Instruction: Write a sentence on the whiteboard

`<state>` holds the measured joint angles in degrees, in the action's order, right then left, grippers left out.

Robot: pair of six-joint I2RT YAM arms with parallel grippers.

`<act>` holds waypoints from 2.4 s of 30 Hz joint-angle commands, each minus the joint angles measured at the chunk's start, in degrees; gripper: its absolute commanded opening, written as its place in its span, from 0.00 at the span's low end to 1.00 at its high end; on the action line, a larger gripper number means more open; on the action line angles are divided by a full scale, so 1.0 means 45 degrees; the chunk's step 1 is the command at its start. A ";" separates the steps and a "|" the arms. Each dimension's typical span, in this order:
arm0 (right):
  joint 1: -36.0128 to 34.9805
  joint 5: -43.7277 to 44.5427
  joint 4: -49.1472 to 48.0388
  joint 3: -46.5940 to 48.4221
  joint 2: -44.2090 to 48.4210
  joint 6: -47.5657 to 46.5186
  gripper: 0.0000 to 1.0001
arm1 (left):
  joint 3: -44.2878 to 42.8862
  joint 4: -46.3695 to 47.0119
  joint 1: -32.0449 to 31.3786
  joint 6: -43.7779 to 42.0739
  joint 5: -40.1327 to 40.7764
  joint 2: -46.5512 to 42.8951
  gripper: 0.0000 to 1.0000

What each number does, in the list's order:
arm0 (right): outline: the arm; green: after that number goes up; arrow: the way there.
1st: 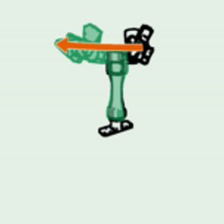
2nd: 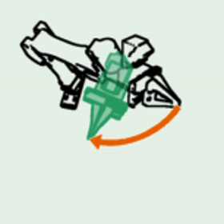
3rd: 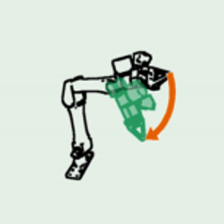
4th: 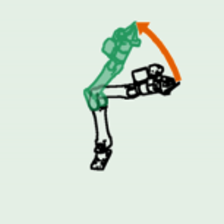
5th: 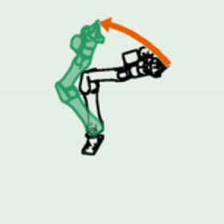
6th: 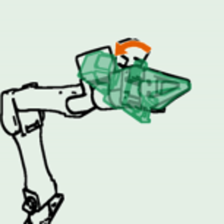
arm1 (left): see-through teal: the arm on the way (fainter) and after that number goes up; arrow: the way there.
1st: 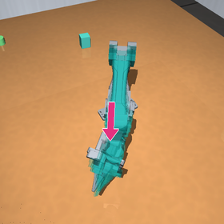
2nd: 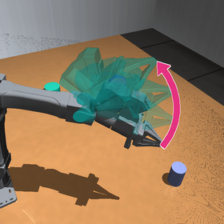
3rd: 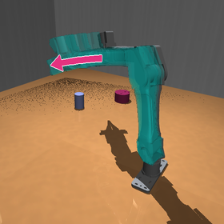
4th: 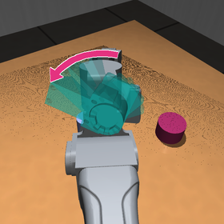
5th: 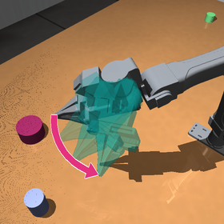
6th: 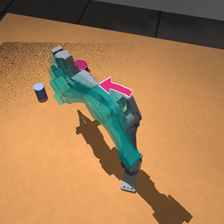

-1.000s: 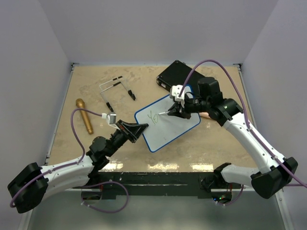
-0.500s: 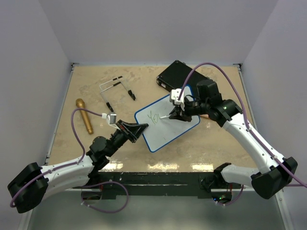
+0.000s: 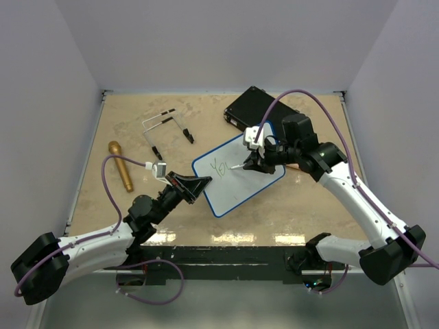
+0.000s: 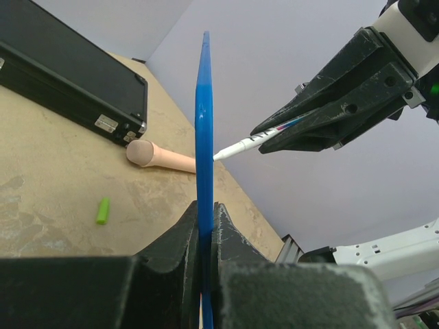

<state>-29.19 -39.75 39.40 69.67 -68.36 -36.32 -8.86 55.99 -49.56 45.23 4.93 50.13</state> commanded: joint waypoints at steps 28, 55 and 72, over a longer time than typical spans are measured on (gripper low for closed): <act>0.0295 0.0259 -0.0046 0.0397 0.0171 0.0025 0.00 | -0.0198 0.2617 -0.0041 0.0163 -0.0080 -0.0495 0.00; 0.1564 -0.2144 0.1637 0.1863 0.1146 -0.0563 0.00 | 0.0192 0.1699 -0.0002 -0.0013 -0.0158 -0.1374 0.00; 0.2073 -0.2300 0.0601 0.1120 0.1479 -0.0211 0.00 | 0.0270 0.2460 -0.0002 0.0202 -0.0626 -0.1140 0.00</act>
<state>-20.12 -47.81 44.73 75.37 -63.00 -37.91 -7.57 54.89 -49.54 45.25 2.70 45.54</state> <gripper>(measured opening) 0.135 0.078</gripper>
